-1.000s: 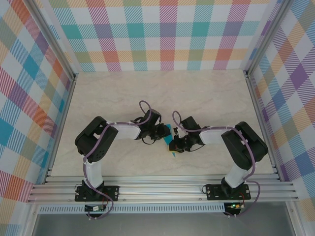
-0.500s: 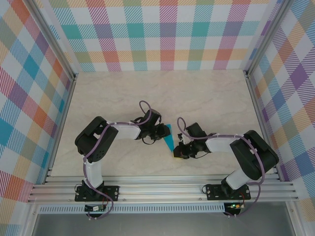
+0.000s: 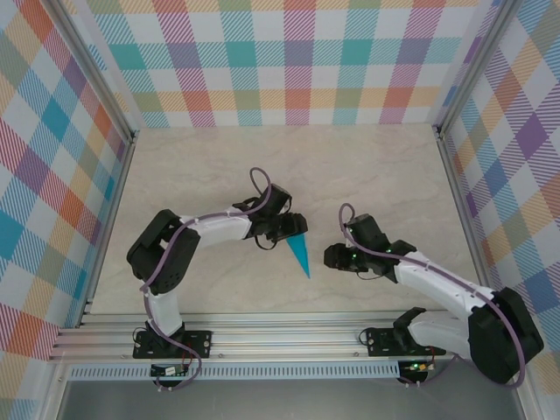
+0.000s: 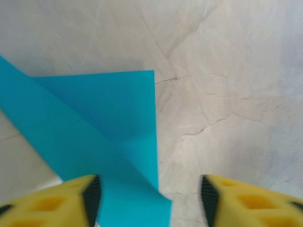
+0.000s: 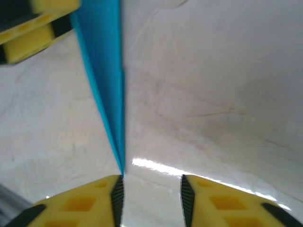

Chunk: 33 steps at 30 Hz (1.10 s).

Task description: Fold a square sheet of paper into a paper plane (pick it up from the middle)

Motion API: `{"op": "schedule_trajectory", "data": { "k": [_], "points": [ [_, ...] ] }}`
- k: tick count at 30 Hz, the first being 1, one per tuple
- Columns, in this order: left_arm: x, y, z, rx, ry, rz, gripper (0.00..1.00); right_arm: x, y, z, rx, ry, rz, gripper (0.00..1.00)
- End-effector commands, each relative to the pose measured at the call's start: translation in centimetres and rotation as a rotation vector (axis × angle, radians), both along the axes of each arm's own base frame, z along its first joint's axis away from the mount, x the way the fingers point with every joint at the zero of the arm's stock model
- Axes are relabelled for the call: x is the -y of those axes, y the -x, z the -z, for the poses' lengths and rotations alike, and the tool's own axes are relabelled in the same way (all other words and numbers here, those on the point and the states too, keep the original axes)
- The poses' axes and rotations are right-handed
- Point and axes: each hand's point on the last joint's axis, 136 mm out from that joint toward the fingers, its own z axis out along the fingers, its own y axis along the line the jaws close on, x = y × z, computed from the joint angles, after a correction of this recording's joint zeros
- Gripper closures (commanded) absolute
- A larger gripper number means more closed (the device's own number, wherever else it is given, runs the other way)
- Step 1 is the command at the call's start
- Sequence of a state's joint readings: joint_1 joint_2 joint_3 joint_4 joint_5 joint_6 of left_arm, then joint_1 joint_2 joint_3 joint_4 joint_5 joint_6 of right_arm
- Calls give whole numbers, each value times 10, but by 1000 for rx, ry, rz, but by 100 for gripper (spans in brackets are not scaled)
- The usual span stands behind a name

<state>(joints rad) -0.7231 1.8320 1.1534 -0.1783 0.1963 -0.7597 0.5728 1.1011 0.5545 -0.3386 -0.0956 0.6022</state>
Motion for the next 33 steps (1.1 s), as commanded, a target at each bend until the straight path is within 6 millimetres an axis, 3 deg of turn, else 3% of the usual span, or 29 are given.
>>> {"op": "schedule_trajectory", "data": {
  "k": [1, 3, 5, 11, 21, 33],
  "points": [
    [-24, 11, -38, 32, -176, -70, 31, 30, -13, 0, 26, 79, 134, 54],
    [-40, 16, -40, 2, -298, -128, 25, 28, -18, -1, 22, 42, 138, 49],
    [-42, 20, -42, -18, -362, -141, 25, 22, -20, 0, 6, 6, 121, 48],
    [-28, 26, -30, -79, -478, -131, 22, -4, -19, 5, -38, -86, 13, 44],
    [-14, 19, -7, -154, -588, -115, 21, -4, -16, 11, -54, -93, 14, 41],
    [-19, 24, 1, -173, -554, -115, 35, -19, -17, 13, -96, -143, -32, 39]
  ]
}}
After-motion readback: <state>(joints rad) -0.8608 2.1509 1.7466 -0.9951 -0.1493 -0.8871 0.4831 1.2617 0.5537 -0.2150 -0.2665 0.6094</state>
